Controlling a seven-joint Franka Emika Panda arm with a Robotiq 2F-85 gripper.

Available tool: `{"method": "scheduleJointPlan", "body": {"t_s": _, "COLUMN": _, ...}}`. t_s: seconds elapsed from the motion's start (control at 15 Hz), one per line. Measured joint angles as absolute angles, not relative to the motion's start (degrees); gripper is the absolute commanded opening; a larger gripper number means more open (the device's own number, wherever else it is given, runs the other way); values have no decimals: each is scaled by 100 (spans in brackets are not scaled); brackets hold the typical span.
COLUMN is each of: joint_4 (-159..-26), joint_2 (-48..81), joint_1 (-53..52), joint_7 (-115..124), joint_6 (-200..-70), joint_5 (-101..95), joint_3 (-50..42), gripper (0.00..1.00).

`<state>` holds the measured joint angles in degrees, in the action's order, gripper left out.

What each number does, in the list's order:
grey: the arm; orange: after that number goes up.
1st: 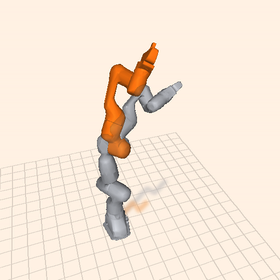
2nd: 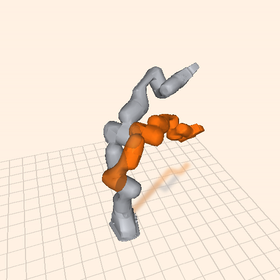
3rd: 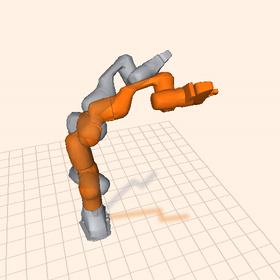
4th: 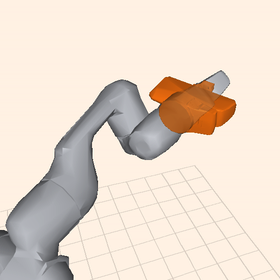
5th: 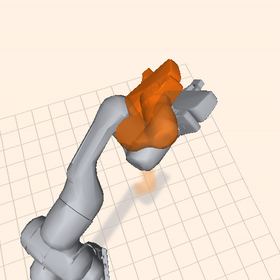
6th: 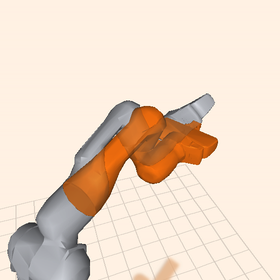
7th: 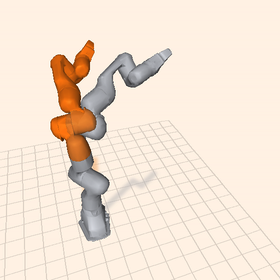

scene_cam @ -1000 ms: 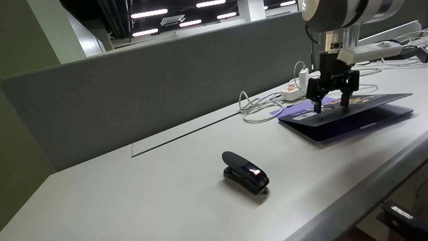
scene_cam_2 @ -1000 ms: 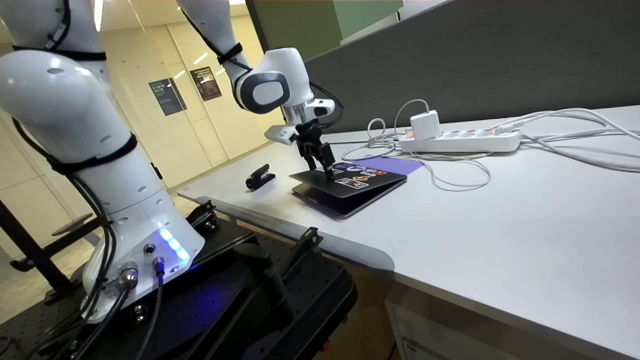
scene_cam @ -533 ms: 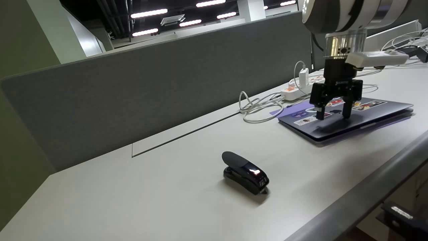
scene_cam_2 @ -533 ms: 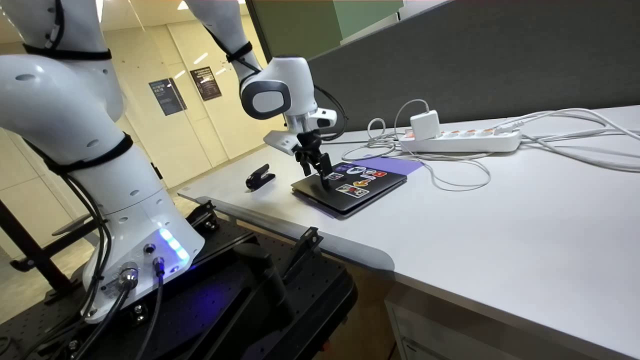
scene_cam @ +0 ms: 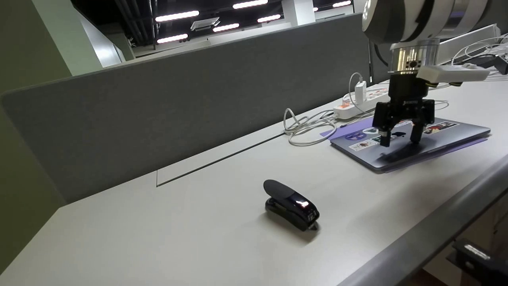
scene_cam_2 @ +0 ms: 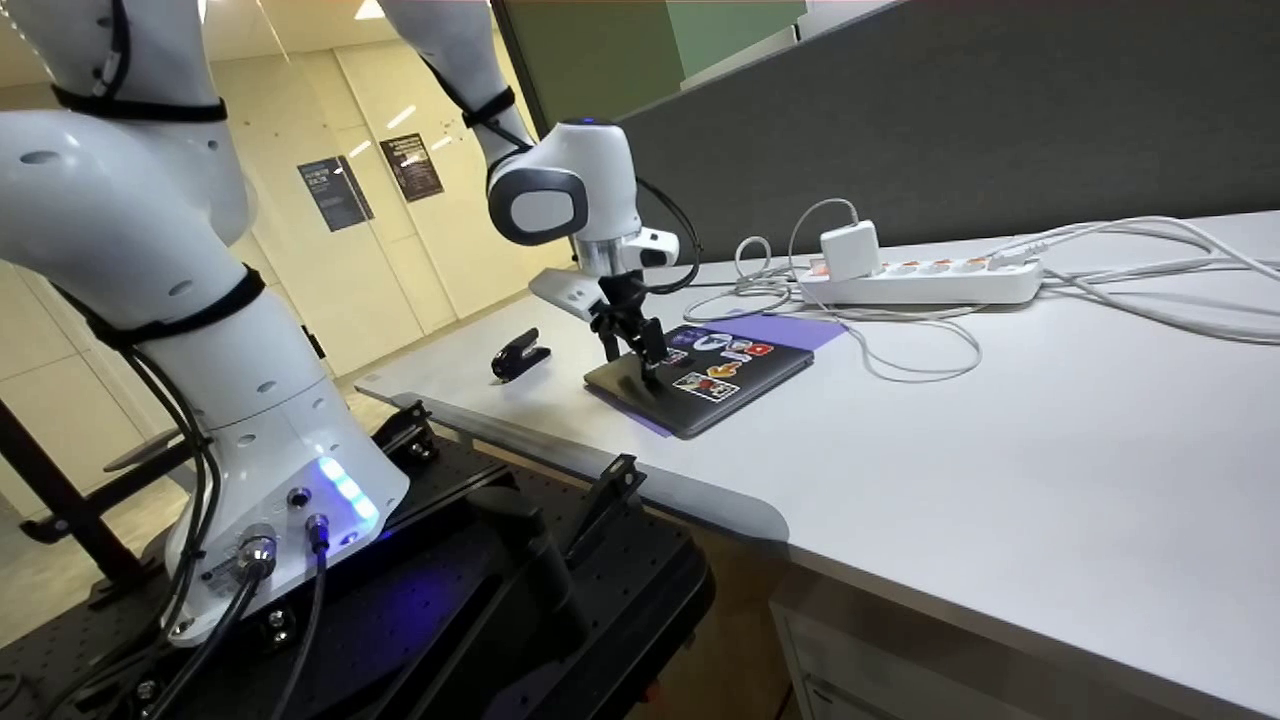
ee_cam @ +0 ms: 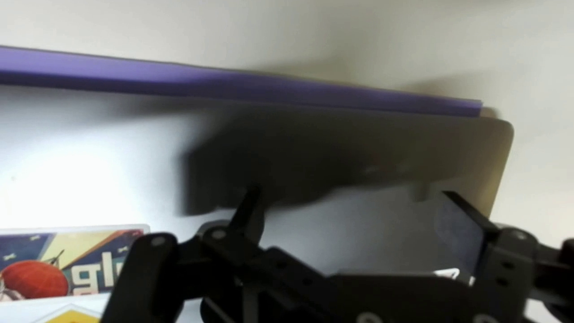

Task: Close the laptop fully

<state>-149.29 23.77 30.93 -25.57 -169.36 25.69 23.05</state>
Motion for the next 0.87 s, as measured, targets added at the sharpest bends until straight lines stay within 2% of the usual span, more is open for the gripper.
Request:
{"method": "scheduleJointPlan", "body": {"t_s": 0.4, "joint_4": -15051, "joint_2": 1826, "joint_1": 2970, "joint_7": -2601, "joint_6": -16842, "joint_5": 2568, "joint_3": 2505, "gripper": 100}}
{"method": "scheduleJointPlan", "body": {"t_s": 0.87, "joint_4": -15306, "joint_2": 667, "joint_1": 2663, "joint_7": -2606, "joint_6": -15890, "joint_5": 2615, "joint_3": 2480, "gripper": 100}}
